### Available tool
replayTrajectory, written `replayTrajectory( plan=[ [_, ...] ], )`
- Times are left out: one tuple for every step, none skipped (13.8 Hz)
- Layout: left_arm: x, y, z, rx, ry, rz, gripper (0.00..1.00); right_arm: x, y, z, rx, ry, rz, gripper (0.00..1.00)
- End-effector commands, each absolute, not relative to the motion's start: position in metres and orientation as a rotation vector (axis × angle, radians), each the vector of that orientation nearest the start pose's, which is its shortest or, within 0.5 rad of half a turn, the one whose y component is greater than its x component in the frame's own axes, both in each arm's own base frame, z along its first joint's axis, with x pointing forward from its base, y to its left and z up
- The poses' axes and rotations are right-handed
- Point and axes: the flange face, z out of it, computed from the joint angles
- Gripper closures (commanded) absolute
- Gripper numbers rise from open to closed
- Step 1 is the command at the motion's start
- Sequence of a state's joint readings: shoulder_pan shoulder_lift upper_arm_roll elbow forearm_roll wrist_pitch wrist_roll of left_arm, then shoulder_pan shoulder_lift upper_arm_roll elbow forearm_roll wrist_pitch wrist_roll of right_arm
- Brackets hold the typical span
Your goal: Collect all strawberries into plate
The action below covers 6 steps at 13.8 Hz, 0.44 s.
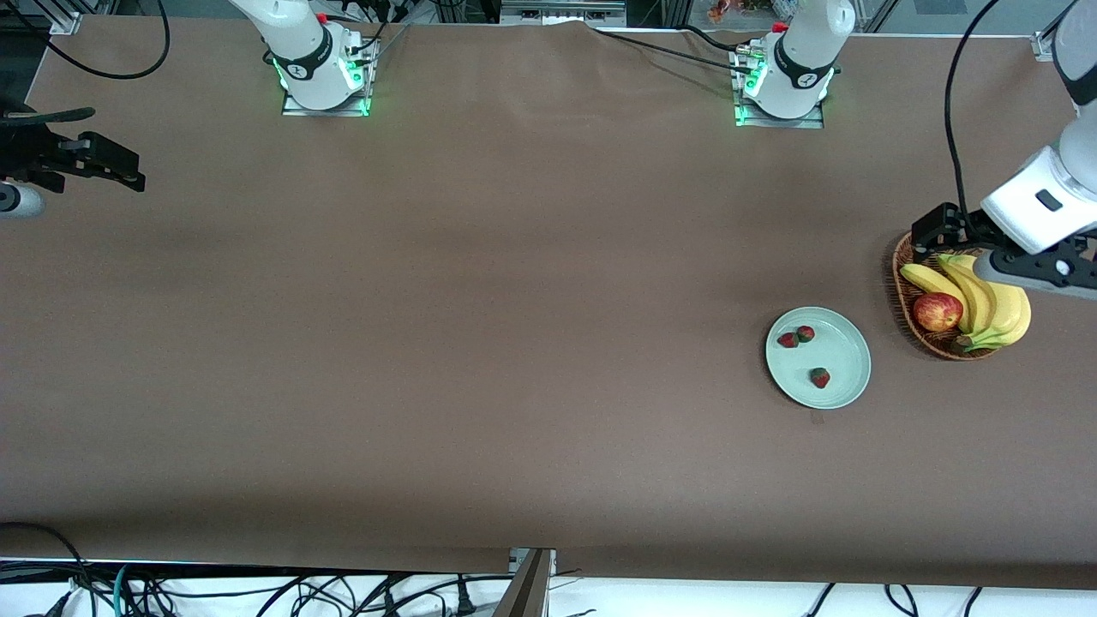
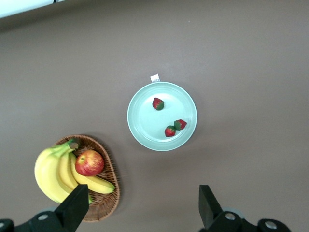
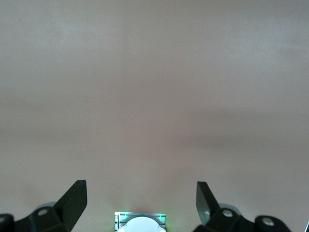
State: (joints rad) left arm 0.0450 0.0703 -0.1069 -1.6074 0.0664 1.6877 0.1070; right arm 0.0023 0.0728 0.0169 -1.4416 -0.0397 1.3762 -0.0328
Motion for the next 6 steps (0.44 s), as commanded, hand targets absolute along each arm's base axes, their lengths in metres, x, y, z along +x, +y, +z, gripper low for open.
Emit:
replayTrajectory(
  plan=[
    [0.5535,-0.0274,0.5769,-3.136,0.081,-0.048,0.00,0.5594,0.0033,0.6329,-3.176,-0.088,0.208,0.00],
    [0.5538,-0.0271,0.5784,-3.133,0.078,-0.053,0.00,0.5594,0.0033,0.6329,-3.176,-0.088,0.208,0.00],
    [0.5538,-0.0271,0.5784,-3.133,0.083,-0.053,0.00,0.5594,0.0033,0.6329,-3.176,-0.085,0.208,0.00],
    [0.5537,-0.0280,0.5784,-3.133,0.088,-0.053,0.00,0.5594,0.0033,0.6329,-3.176,-0.085,0.208,0.00],
    [0.5537,-0.0280,0.5784,-3.133,0.088,-0.053,0.00,0.5594,0.0033,0.6329,-3.176,-0.088,0.208,0.00],
    [0.5537,-0.0280,0.5784,-3.133,0.088,-0.053,0.00,0.5594,0.0033,0.6329,-3.176,-0.085,0.208,0.00]
  ],
)
